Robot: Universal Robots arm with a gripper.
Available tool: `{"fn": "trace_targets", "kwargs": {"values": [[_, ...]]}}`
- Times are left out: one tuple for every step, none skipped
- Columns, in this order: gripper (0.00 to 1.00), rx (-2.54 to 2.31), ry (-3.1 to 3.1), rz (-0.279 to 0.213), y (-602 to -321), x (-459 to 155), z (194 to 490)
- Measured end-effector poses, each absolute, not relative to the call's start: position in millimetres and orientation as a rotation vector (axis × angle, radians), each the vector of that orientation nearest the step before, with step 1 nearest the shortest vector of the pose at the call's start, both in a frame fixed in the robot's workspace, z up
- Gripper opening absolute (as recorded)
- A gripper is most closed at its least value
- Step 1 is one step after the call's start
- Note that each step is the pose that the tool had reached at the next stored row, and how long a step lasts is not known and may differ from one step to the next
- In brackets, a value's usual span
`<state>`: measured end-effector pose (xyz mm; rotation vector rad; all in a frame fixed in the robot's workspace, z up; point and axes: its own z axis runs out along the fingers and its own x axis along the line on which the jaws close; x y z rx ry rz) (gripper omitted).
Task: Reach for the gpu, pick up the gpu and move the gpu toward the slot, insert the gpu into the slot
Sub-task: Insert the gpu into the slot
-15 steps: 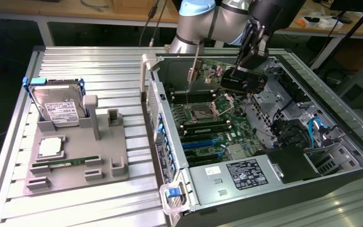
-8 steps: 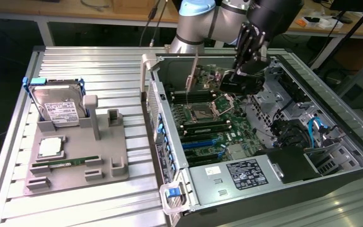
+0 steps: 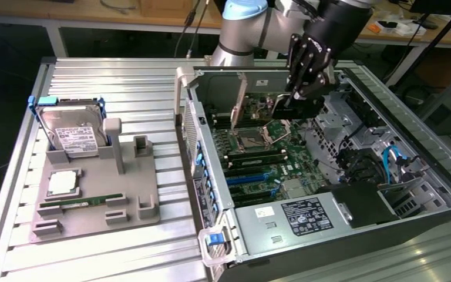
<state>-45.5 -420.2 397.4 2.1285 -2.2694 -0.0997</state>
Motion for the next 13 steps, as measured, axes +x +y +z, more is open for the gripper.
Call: {"fn": "trace_targets", "kwargs": {"values": [[0.27, 2.138, -2.261, -0.100, -420, -46, 396], [0.27, 2.140, -2.259, -0.100, -420, -46, 395], [0.27, 2.140, -2.258, -0.100, -420, -46, 393], [0.27, 2.140, -2.258, -0.100, -420, -46, 392], [0.27, 2.140, -2.258, -0.100, -420, -48, 390], [0.27, 2.140, -2.259, -0.099, -420, -50, 389], [0.27, 2.140, -2.259, -0.099, -420, -53, 387], [0.27, 2.140, -2.260, -0.099, -421, -54, 385], [0.27, 2.136, -2.263, -0.099, -422, -54, 381], [0.27, 2.131, -2.268, -0.099, -422, -54, 380], [0.27, 2.127, -2.272, -0.099, -423, -54, 378], [0.27, 2.124, -2.276, -0.099, -423, -54, 376], [0.27, 2.120, -2.279, -0.100, -423, -54, 374]]}}
